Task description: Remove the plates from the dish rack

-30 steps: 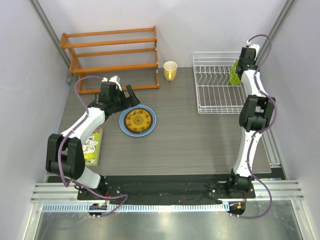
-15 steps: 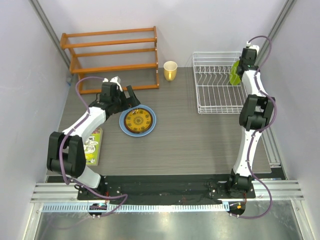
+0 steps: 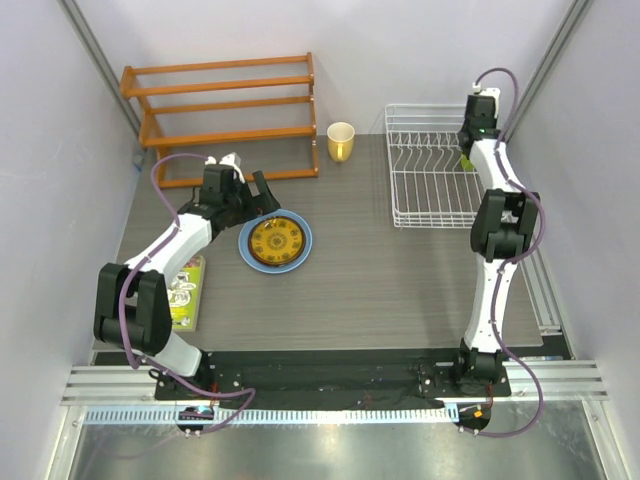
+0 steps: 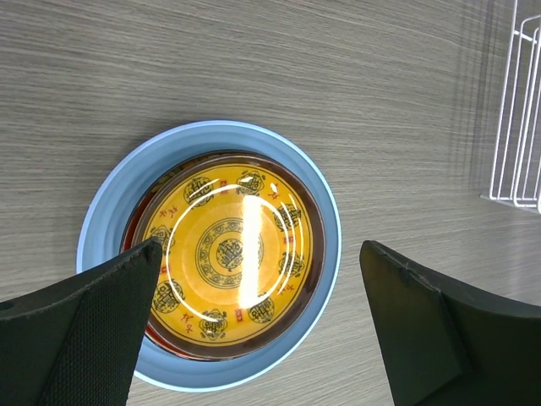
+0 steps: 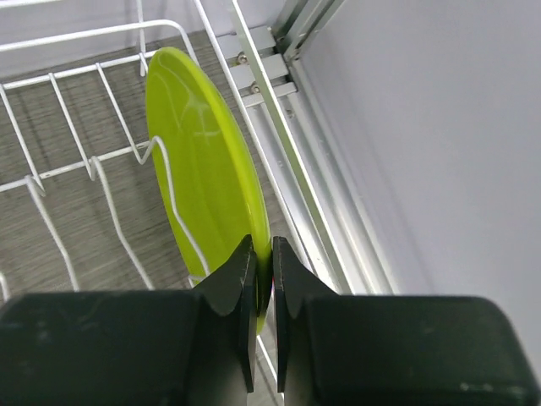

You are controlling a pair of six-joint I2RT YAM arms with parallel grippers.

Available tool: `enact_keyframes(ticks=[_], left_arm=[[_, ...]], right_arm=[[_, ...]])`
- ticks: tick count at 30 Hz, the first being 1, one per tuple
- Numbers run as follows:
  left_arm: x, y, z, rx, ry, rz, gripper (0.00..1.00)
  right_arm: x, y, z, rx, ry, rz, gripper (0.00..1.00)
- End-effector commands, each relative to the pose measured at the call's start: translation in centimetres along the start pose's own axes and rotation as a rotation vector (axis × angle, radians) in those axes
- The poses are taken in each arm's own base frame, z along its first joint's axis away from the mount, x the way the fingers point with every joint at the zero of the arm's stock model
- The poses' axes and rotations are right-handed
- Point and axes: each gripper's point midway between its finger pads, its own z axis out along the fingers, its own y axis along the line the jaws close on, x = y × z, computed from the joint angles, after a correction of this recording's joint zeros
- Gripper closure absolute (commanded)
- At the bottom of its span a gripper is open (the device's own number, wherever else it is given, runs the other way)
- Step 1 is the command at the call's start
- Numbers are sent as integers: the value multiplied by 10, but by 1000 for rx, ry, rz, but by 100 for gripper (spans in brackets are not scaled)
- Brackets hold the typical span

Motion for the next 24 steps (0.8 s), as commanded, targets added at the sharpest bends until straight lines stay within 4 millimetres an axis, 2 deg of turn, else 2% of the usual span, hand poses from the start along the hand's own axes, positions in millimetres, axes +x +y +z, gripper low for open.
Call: enact_keyframes(ticks=[1, 3, 4, 5, 6, 7, 9, 10, 11, 13, 14, 16, 17, 18, 20, 21, 22, 23, 24], left_arm=[[-18, -7, -4, 14, -68, 29, 0], [-19, -7, -7, 11, -73, 35, 1], [-18, -6, -8, 7, -73, 39, 0], [-18, -6, -10, 7, -75, 41, 1], [-18, -5, -11, 6, -74, 42, 1], [-17, -5, -12, 4, -73, 44, 1], [-17, -5, -15, 6, -77, 46, 0], [-17, -6, -16, 10, -76, 46, 0], [-17, -7, -19, 15, -79, 45, 1], [-16, -9, -21, 24, -79, 40, 1], [-16, -10, -22, 29, -80, 39, 0], [-17, -14, -26, 47, -91, 33, 1], [-15, -16, -26, 64, -88, 24, 0], [-15, -19, -27, 79, -92, 19, 0], [-13, -25, -27, 117, -85, 3, 0], [-12, -28, -28, 134, -81, 1, 1], [-11, -32, -29, 156, -78, -2, 0], [-10, -37, -29, 192, -78, -3, 1], [-9, -41, -30, 214, -76, -19, 1]], right_arm=[[-83, -28, -68, 183, -208, 26, 96], [-81, -30, -75, 212, -214, 11, 96], [-91, -40, -86, 247, -245, 37, 96], [-92, -46, -91, 272, -250, 30, 96], [-86, -49, -92, 286, -242, 19, 96], [-97, -42, -110, 280, -279, 29, 96], [-94, -51, -119, 321, -278, 29, 96], [-105, -61, -136, 326, -306, 58, 96], [-97, -63, -138, 330, -298, 76, 96], [-101, -68, -154, 295, -316, 132, 95], [-108, -68, -172, 236, -342, 160, 95], [-105, -56, -187, 147, -338, 225, 94], [-109, -54, -204, 102, -347, 254, 94], [-104, -26, -216, -3, -332, 256, 93], [-97, -5, -240, -100, -325, 249, 92], [-90, 25, -258, -213, -310, 224, 91], [-83, 40, -267, -274, -291, 249, 91], [-68, 57, -273, -334, -258, 239, 91], [-63, 76, -292, -433, -247, 239, 91]])
